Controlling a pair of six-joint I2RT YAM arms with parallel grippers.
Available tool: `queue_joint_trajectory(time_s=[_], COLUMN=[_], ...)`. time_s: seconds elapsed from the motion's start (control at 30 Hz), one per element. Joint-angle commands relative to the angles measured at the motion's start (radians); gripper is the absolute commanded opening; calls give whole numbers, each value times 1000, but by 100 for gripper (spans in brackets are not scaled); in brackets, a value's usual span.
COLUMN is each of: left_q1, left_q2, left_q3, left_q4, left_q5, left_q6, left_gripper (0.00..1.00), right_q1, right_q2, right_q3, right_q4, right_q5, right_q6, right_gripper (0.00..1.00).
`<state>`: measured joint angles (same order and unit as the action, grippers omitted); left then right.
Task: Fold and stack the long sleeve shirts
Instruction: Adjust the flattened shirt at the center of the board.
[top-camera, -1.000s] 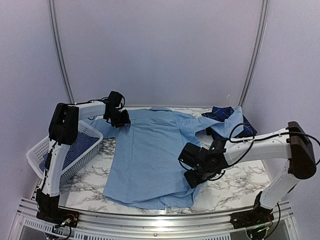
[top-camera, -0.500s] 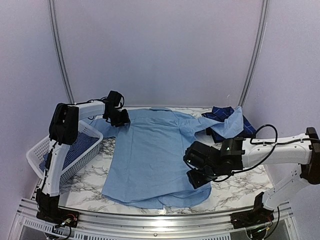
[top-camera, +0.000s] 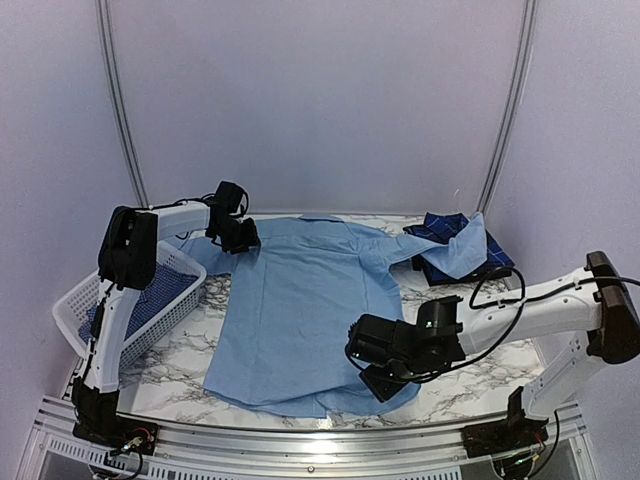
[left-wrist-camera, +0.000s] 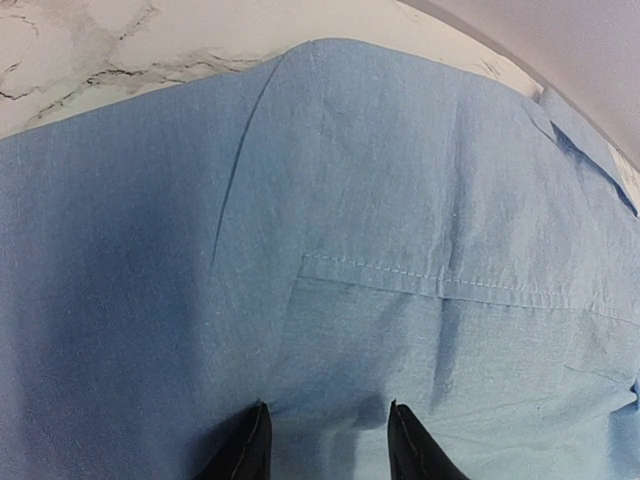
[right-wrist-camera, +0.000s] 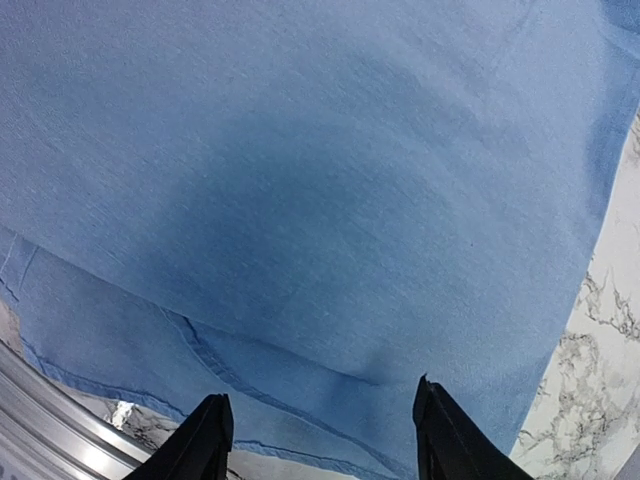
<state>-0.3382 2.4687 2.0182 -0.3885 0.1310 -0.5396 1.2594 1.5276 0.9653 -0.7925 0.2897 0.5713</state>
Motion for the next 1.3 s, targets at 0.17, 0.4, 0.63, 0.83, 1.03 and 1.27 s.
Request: queue_joint_trajectory(time_s=[0.17, 0.4, 0.63, 0.83, 1.03, 1.27], left_q1=[14, 15, 15, 15, 19, 25], left_q2=[43, 50, 58, 62, 70, 78], left_q3=[37, 46, 55, 57, 59, 63], left_q4=[-68, -70, -71, -71, -75, -76], left_q5=[1, 5, 10, 10, 7, 7], left_q6=[0, -6, -8, -8, -8, -11], left_gripper=[42, 42, 42, 42, 42, 42], right_q1=[11, 21, 24, 24, 24, 19], right_q2=[-5, -8, 51, 31, -89, -198], right_q3=[-38, -44, -27, -16, -49, -98], right_q4=[-43, -38, -42, -79, -124, -109], right_q5=[5, 2, 44, 84, 94, 33], right_q6=[11, -24, -46, -21, 38, 70], right_gripper=[58, 58, 39, 0, 0, 0])
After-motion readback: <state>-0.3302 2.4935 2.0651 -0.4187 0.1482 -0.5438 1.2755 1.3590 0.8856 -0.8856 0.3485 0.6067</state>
